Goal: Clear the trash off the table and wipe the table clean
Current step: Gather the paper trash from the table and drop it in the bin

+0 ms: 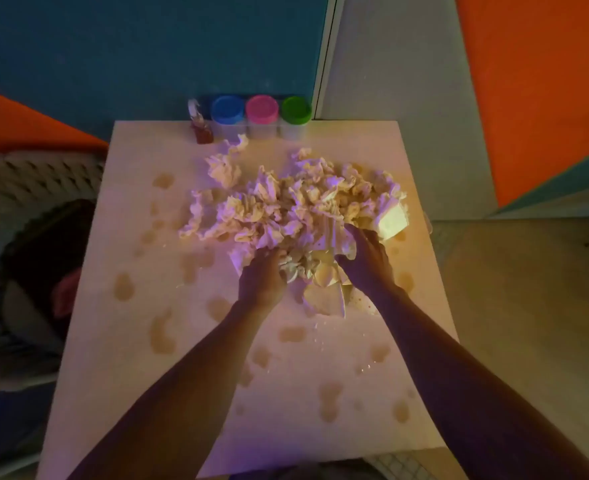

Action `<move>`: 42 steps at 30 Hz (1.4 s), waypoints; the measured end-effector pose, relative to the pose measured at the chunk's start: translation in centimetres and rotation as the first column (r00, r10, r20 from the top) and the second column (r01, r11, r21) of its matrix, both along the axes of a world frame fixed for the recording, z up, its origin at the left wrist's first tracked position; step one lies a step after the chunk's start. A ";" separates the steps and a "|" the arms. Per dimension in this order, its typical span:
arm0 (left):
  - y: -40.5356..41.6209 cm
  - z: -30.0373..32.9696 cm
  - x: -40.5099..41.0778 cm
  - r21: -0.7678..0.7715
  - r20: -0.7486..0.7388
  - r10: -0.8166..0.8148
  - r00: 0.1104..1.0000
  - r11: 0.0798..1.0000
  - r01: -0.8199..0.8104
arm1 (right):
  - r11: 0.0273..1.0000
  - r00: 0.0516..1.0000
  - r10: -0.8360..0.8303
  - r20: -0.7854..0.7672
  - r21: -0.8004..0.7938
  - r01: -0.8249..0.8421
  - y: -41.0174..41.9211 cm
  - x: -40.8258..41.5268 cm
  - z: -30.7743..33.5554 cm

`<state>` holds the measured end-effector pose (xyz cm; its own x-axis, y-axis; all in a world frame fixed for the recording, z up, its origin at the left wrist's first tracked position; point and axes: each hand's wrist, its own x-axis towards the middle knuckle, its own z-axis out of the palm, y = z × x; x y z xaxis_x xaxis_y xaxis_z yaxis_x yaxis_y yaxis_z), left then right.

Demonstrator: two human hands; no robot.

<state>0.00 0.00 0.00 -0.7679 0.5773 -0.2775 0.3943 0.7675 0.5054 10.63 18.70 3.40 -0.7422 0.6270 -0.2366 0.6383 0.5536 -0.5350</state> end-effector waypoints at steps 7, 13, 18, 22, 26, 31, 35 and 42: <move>-0.9 1.4 -0.7 0.120 0.005 0.113 0.994 0.986 -0.113 | 0.997 0.993 -0.077 -0.088 0.015 0.079 0.4 0.2 -0.3; -3.4 2.6 0.0 0.272 0.130 0.188 0.974 0.937 -0.217 | 0.984 0.961 -0.172 -0.217 -0.079 0.159 -1.5 1.8 1.5; -4.3 2.9 2.6 0.283 0.185 0.385 0.904 0.860 -0.424 | 0.973 0.989 -0.082 -0.122 -0.223 0.053 -5.6 3.2 2.0; -3.8 4.0 4.6 0.195 0.222 0.471 0.853 0.836 -0.513 | 0.986 0.997 0.063 -0.045 -0.153 -0.069 -6.5 2.4 1.0; -3.7 4.1 5.9 0.117 0.166 0.464 0.870 0.867 -0.485 | 0.980 0.979 0.199 -0.039 0.027 -0.198 -6.6 1.2 -0.8; -4.3 3.8 6.7 0.063 0.190 0.402 0.895 0.905 -0.420 | 0.962 0.969 0.246 0.018 0.120 -0.247 -6.5 -0.6 -2.2; -4.4 3.6 6.6 0.036 0.215 0.390 0.895 0.913 -0.407 | 0.957 0.961 0.258 0.097 0.113 -0.268 -6.2 -1.4 -3.0; -2.9 3.1 4.4 0.063 0.130 0.332 0.934 0.937 -0.342 | 0.982 0.983 0.185 -0.013 -0.028 -0.185 -5.9 -1.1 -2.2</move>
<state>4.42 -2.89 3.08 -0.8869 0.3145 -0.3384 0.0544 0.7984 0.5996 9.54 12.83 1.16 -0.8471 0.4716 -0.2448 0.5208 0.6456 -0.5585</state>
